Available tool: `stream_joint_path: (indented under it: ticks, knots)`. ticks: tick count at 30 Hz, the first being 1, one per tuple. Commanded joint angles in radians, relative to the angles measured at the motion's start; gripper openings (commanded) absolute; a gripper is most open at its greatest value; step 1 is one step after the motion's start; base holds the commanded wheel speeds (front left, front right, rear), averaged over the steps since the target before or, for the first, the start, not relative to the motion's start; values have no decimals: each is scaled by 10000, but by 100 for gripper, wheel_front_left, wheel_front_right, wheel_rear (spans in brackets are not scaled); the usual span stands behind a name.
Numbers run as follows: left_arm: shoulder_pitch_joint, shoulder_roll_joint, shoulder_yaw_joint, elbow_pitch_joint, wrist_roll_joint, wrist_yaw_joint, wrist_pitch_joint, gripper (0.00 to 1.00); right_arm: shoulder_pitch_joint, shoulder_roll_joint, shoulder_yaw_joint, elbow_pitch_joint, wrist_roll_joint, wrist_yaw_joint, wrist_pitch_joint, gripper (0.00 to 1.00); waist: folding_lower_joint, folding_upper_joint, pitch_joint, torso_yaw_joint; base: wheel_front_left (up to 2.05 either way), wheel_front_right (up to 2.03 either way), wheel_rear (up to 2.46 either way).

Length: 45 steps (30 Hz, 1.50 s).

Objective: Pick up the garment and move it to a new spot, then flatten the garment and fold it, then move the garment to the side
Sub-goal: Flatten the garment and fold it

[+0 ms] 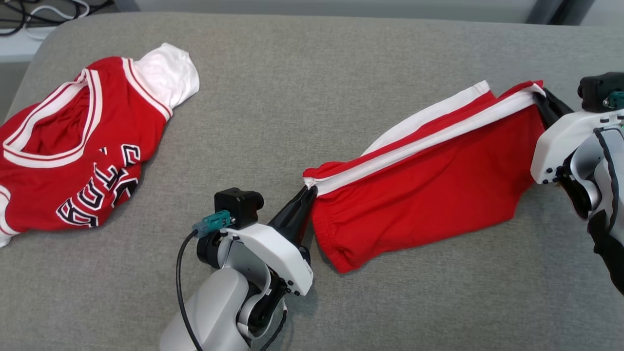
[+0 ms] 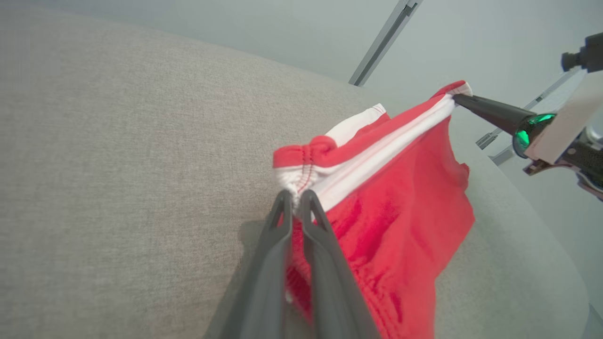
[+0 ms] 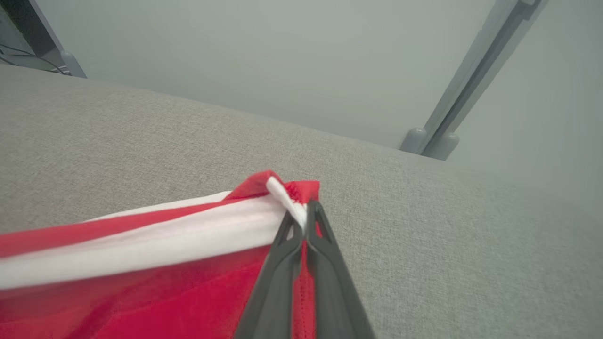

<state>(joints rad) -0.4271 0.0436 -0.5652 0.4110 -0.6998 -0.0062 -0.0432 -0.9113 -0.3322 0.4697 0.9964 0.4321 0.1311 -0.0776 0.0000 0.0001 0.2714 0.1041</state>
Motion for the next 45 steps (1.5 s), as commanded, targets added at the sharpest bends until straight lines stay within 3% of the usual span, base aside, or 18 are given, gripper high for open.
stream_joint_path:
  ticks: [1,10,11,13,14,15,16,17,18,19,20,26,33,45]
  knots:
    - [-462,73,180,-67,-222,25,-104,0,-288,-53,259,200,37,-4,-311,0,0,-1,211,221,0,0,0]
    - [-1000,68,-695,416,-1103,173,-590,0,-1190,135,887,1872,-279,-4,-1424,0,0,-1,440,671,0,0,0]
    - [-1064,68,-766,473,-1128,224,-643,0,-1238,170,933,1972,-293,-4,-1480,4,0,-1,459,695,0,0,0]
    - [-1167,68,-880,570,-1242,286,-734,0,-1318,252,985,2151,-272,-4,-1556,40,0,-1,487,729,0,0,0]
    - [-1215,67,-939,620,-1298,303,-767,8,-1347,290,1012,2223,-266,-4,-1588,80,0,-1,490,740,0,0,0]
    - [-1249,67,-991,677,-1385,316,-772,21,-1363,331,1023,2288,-242,-4,-1617,100,0,-1,482,746,0,0,0]
    - [-1285,67,-1041,733,-1457,335,-785,37,-1373,374,1017,2333,-198,-4,-1648,100,0,-1,472,746,0,0,0]
    - [-1285,67,-1041,733,-1457,335,-785,37,-1373,374,1017,2333,-198,-4,-1648,100,0,-1,472,746,0,0,0]
    - [-1320,67,-1087,789,-1509,357,-818,60,-1382,406,1024,2369,-169,-4,-1677,100,0,-1,459,741,0,0,0]
    - [-1347,67,-1123,851,-1554,397,-869,97,-1380,438,1024,2388,-137,-4,-1710,100,0,-1,437,730,0,0,0]
    - [-1391,67,-1189,992,-1598,479,-999,100,-1344,486,1058,2356,-128,-4,-1776,100,0,-1,359,685,0,0,0]
    - [-1376,68,-1197,1355,-1456,776,-1617,100,-856,411,949,1436,-274,-4,-1836,100,0,-1,-12,448,0,0,0]
    - [-664,316,-442,718,-801,1052,-2167,100,502,524,-39,-126,-467,-4,-1840,100,0,-1,-707,-13,0,0,0]
    - [2590,252,1751,-2716,2798,1856,-2183,100,3493,1304,-2059,-2305,-1299,-4,-1841,100,0,-1,-1850,-318,0,0,0]
